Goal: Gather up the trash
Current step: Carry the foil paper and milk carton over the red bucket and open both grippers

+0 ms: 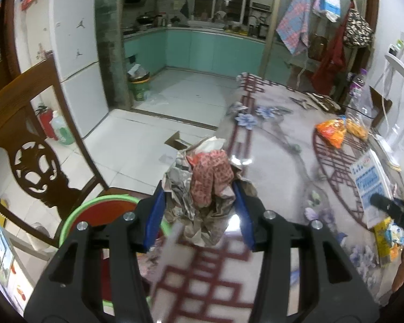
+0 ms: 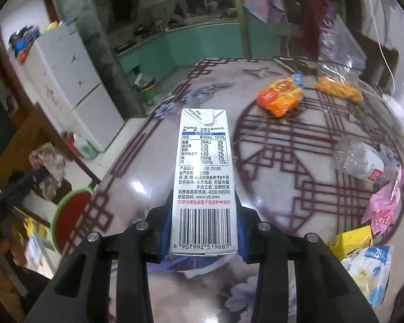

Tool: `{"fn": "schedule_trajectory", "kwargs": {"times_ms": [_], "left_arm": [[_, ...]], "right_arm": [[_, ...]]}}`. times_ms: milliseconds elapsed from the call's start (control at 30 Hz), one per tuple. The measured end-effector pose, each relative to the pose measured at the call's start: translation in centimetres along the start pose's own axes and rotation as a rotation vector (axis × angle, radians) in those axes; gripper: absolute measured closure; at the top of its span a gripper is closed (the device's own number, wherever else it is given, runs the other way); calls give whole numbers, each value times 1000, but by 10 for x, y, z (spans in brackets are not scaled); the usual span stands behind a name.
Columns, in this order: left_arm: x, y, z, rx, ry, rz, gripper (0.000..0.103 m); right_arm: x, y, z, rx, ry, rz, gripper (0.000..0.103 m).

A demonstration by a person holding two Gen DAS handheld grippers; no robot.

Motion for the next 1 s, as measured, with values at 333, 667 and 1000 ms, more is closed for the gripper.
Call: {"fn": "schedule_trajectory", "kwargs": {"times_ms": [333,667,1000], "left_arm": [[8,-69,9,-105,-37,-56,57],[7,-102,13,-192,-40,-71,57],[17,-134,20,-243,-79,-147,57]], "right_arm": [[26,-46,30,-63,-30,-25,66],[54,-111,26,-98,-67,-152,66],[94,-208,2,-183,-120,-311,66]]}}
Point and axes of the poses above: each gripper's, at about its wrist camera, not at the fingertips, and x roughly the way its jaws point, y to its right, z to its underside, the point moved 2 cm from there along x, roughly the way its jaws point, and after that the axes turned 13 degrees about -z, right-handed, at the moved point
